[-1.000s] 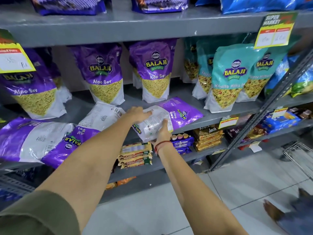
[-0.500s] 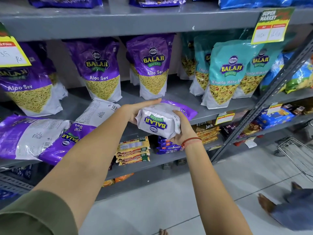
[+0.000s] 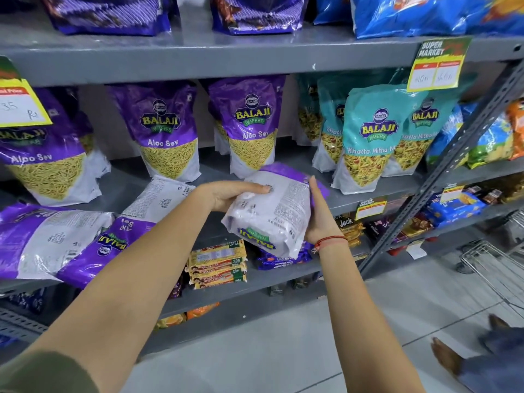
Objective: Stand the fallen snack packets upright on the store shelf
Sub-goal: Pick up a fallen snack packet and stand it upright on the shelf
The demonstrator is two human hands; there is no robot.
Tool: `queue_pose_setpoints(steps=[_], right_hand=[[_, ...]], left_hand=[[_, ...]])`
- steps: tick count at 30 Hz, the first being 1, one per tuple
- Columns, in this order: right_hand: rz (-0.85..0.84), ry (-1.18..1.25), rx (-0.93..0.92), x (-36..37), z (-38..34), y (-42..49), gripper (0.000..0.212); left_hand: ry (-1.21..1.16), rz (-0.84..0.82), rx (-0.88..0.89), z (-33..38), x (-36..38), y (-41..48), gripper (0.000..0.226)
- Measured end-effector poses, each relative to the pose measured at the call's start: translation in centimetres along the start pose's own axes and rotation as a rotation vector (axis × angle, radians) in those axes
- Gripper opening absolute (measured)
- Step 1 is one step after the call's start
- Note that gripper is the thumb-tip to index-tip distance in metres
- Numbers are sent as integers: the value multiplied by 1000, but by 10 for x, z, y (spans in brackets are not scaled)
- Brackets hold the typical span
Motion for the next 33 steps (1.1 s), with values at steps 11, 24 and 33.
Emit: queue_pose_setpoints(steps=[11,24,33], right_hand=[[14,-262,-348,43,-87,31,33],[-24,-669,-691,84,-149,54,26],[10,-672,-685,77,-167,53,20]], left_hand=[[-130,244,376,63,-37,-2,32],[-121,602,734,116,-86,-32,6],[-71,676,756,127,-84,-35,6]])
Point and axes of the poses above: each hand's wrist, its own y-axis towards the middle knuckle, its own x-axis out of the palm, z = x × y, the point moved 7 cm from there along y, towards the middle knuckle, and after that the axes turned 11 degrees about z, right-handed, at the moved point
